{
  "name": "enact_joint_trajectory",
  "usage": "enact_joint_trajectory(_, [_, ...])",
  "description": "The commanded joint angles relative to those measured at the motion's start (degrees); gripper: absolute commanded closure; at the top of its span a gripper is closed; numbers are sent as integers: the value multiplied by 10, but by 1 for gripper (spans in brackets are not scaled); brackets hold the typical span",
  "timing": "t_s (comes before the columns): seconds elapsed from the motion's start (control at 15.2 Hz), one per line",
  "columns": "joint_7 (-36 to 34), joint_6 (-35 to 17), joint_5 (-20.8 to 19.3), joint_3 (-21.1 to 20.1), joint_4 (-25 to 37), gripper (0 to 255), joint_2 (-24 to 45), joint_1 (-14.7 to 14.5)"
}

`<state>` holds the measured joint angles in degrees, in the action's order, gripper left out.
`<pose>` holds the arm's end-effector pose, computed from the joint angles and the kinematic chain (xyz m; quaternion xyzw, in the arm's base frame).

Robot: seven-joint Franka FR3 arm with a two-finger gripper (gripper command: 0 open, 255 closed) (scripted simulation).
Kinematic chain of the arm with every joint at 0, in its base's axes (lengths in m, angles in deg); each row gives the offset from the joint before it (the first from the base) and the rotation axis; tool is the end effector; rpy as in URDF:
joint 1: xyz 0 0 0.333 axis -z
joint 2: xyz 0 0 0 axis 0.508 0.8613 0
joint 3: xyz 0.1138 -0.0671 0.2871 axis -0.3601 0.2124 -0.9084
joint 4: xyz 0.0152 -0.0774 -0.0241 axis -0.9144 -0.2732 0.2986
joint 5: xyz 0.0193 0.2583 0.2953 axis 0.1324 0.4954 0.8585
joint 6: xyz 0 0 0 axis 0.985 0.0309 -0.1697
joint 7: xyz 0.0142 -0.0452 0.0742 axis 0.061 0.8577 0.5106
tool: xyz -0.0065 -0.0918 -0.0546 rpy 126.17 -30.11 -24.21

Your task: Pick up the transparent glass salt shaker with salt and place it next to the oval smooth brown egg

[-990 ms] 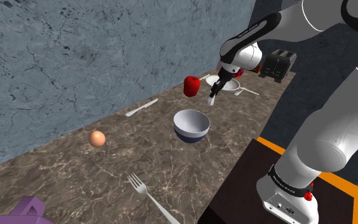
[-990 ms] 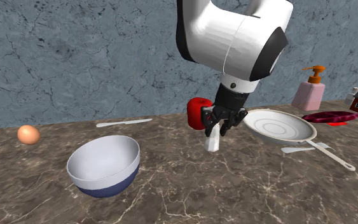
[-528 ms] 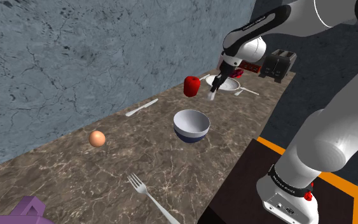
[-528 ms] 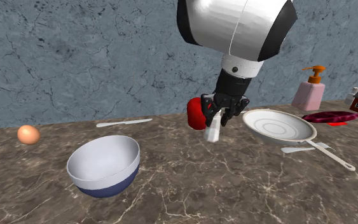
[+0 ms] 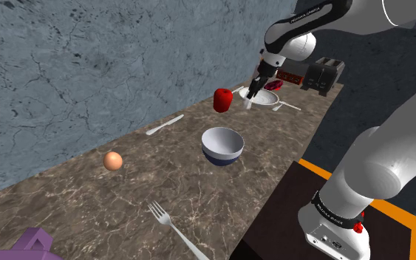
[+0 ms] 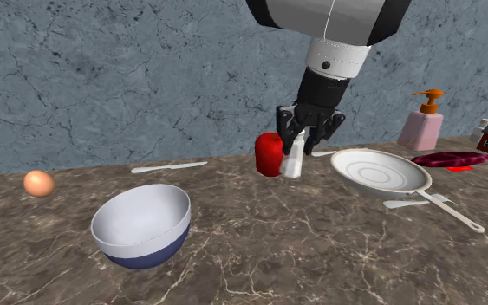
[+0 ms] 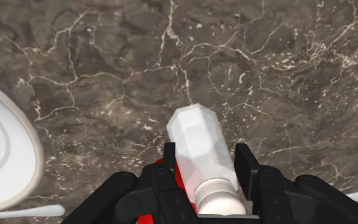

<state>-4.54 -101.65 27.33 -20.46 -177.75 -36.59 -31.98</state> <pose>0.4494 -0.1965 0.4239 -0.9881 -0.0702 -0.1176 0.0697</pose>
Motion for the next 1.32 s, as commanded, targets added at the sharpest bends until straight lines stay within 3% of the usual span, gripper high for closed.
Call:
enact_joint_trajectory(0.0, [-8, 15, -7, -3, 8, 255, -8, 1])
enact_joint_trajectory(0.99, [-47, 128, -34, -16, 91, 255, -44, 7])
enact_joint_trajectory(1.25, [-92, 117, -35, -46, 80, 255, -51, -8])
